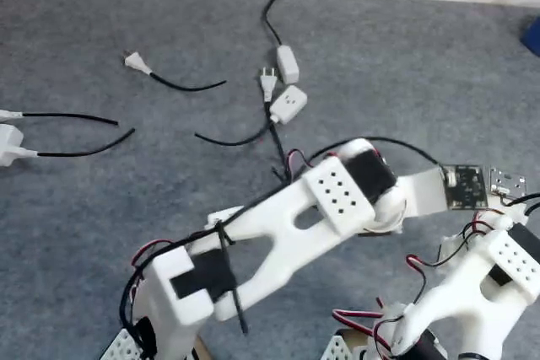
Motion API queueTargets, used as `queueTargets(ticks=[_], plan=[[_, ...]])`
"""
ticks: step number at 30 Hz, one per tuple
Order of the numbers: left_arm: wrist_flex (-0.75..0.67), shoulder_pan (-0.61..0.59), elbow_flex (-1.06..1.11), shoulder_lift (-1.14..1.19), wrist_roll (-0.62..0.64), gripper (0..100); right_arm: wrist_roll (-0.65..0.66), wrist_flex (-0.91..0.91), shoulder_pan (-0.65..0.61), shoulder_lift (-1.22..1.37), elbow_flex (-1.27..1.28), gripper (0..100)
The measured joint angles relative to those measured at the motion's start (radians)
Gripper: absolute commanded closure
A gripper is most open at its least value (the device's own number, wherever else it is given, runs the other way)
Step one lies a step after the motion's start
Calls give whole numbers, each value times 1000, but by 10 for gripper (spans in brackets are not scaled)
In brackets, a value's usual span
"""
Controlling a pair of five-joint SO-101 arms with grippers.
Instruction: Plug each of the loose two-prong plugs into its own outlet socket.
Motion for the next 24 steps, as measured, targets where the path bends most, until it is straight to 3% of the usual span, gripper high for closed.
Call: queueTargets(ticks=[8,12,19,24], plan=[[57,11,-95,11,28,819,5,0,0,0,0,648],[133,-61,-193,11,38,819,25,6,-15,0,0,649],[232,-459,-278,9,285,819,187,184,-347,0,-51,649],[235,-781,-135,-26,302,819,250,390,-614,0,-255,649]])
